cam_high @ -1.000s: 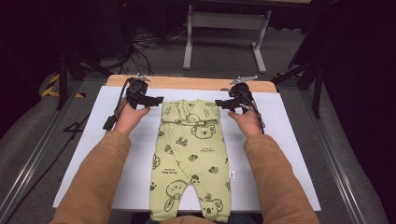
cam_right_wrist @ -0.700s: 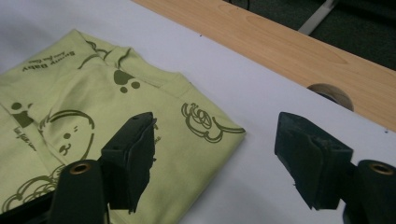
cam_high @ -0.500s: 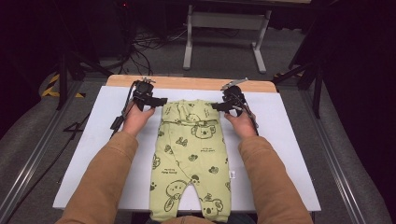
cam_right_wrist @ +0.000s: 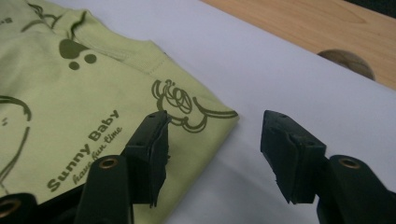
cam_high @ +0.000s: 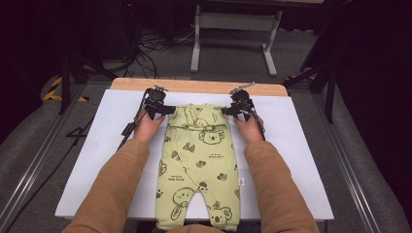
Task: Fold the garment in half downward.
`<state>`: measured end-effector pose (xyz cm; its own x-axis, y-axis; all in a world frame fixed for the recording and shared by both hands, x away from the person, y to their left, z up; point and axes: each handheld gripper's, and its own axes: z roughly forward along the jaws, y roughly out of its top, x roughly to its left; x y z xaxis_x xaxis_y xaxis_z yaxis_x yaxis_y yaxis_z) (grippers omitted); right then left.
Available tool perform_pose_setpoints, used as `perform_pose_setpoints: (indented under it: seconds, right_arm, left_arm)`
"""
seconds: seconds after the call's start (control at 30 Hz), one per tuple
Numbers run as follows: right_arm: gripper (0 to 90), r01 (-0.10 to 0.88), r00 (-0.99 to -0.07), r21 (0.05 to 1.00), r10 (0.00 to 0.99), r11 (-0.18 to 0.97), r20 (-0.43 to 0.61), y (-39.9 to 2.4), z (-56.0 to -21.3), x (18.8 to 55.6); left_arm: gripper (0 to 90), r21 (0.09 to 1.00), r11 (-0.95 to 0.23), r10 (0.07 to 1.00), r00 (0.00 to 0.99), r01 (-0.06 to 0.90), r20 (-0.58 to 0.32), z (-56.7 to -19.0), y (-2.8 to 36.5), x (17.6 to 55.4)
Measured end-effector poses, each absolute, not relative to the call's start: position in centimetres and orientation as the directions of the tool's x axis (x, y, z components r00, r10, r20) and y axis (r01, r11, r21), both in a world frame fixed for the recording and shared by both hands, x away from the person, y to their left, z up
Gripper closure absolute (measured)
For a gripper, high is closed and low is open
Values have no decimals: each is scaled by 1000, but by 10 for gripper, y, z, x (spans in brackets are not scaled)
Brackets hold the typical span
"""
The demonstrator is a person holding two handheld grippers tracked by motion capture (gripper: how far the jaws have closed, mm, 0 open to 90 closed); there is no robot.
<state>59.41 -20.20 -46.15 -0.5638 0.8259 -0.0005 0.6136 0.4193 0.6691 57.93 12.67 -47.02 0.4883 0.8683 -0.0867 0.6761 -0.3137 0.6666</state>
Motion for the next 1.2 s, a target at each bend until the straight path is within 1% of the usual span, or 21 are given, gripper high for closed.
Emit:
perform_pose_setpoints:
  seconds: [0.07,0.17,0.23,0.33,0.4,0.53,0.63,0.73,0.77,0.93,1.0,1.07,1.1,1.13,1.2]
  right_arm:
    - [442,616,-578,655,816,439,-2,-201,-465,595]
    - [452,617,-591,640,807,458,-7,-200,-468,595]
    - [454,626,-586,636,810,450,3,-200,-471,596]
    - [446,627,-582,639,813,445,6,-199,-471,596]
    - [441,619,-590,639,807,457,-5,-198,-472,596]
    - [441,614,-596,641,803,461,-7,-195,-472,595]
    - [442,610,-597,644,802,461,-9,-193,-473,595]
    - [449,604,-606,647,795,466,-7,-193,-473,596]
    - [454,604,-606,648,795,465,-6,-192,-473,596]
    - [478,598,-612,650,791,470,-8,-191,-473,598]
    - [496,603,-609,649,793,464,-1,-190,-473,598]
    - [536,601,-612,651,791,463,3,-189,-473,598]
    - [563,601,-612,651,791,463,2,-189,-473,598]
    - [619,599,-617,652,787,464,7,-188,-472,597]
    - [692,598,-627,651,779,469,15,-187,-472,597]
  left_arm:
    - [422,652,-327,868,491,684,-80,-474,124,580]
    - [423,638,-341,867,493,690,-70,-477,123,580]
    - [451,622,-358,864,500,696,-62,-481,123,581]
    - [461,624,-341,864,497,703,-87,-483,124,582]
    - [476,631,-339,862,499,698,-87,-484,124,581]
    - [534,632,-338,864,497,697,-86,-483,121,579]
    - [549,635,-339,861,501,694,-87,-484,120,579]
    - [583,646,-332,859,503,687,-94,-485,119,579]
    - [627,648,-328,859,503,688,-99,-485,118,578]
    - [781,654,-356,843,531,668,-83,-485,112,575]
    - [824,655,-366,839,539,661,-75,-485,110,575]
    - [835,656,-369,838,540,659,-71,-484,110,574]
    - [837,656,-369,838,540,659,-71,-484,110,574]
    - [837,655,-369,837,542,659,-74,-484,110,574]
    - [838,655,-361,837,540,663,-86,-484,111,575]
